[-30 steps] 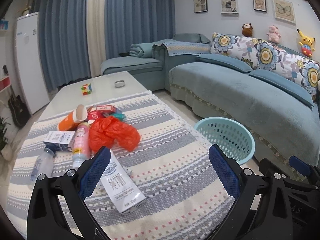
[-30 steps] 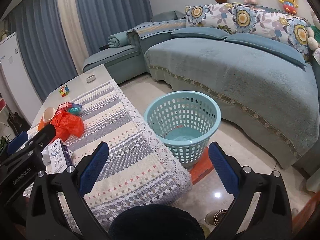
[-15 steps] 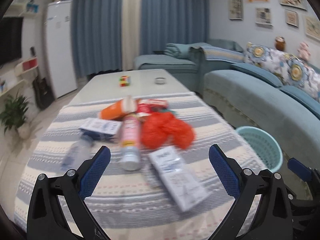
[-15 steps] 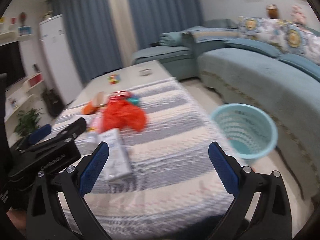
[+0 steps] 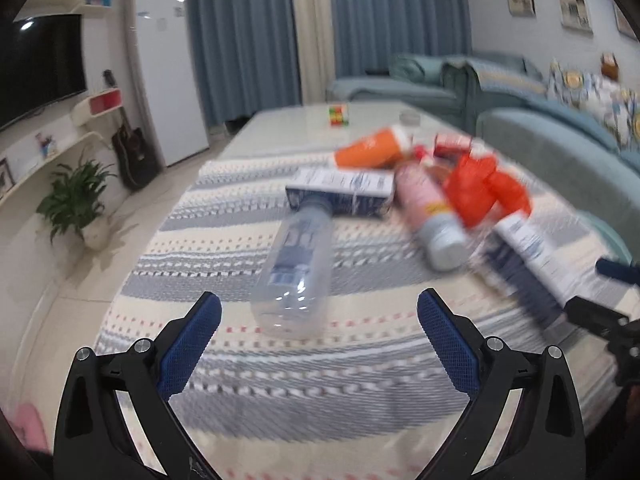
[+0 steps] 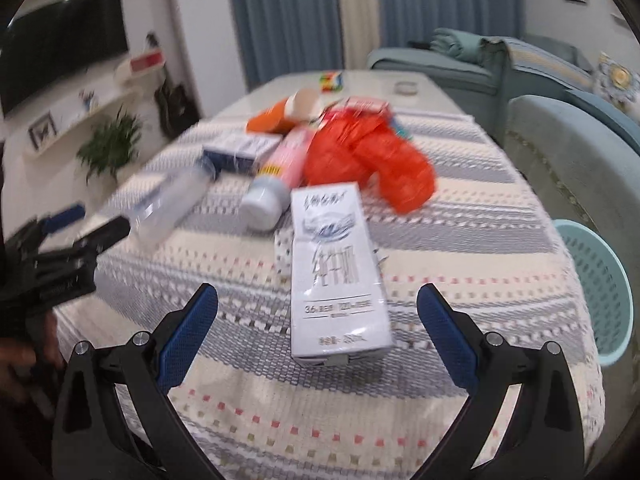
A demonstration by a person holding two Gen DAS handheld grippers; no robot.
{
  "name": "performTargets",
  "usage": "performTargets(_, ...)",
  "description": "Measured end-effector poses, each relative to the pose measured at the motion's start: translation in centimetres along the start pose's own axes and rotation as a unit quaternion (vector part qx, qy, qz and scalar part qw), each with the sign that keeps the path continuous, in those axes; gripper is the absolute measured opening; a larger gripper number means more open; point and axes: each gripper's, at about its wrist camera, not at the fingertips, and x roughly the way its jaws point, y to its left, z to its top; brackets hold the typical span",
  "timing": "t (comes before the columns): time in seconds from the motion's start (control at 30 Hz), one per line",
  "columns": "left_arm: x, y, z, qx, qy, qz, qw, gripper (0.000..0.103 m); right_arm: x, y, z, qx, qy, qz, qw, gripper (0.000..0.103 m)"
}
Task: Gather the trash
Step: 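Grasp the clear plastic bottle with left tool while right tool grasps the white milk carton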
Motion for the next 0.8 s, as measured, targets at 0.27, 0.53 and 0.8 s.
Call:
performTargets(0.27, 5.2, 2.3, 0.9, -0.007, 0.051, -0.051, 0.9974, 0.093, 5.5, 0.1, 0.0, -0.023, 0.064, -0.015, 0.998, 0.095)
performTargets(0.53, 10.1, 3.3, 1.8, -0.035, 0.122, -0.075, 0.9891, 0.092, 6.5, -1.9, 0.4, 0.018, 0.068, 0.002, 0.998, 0.095)
performTargets(0.8, 10.0, 3.8, 2.5, -0.05, 0.099, -0.079, 0.9907, 0.053, 5.8, -2.5, 0.6, 0.039, 0.033, -0.001, 0.999, 0.052)
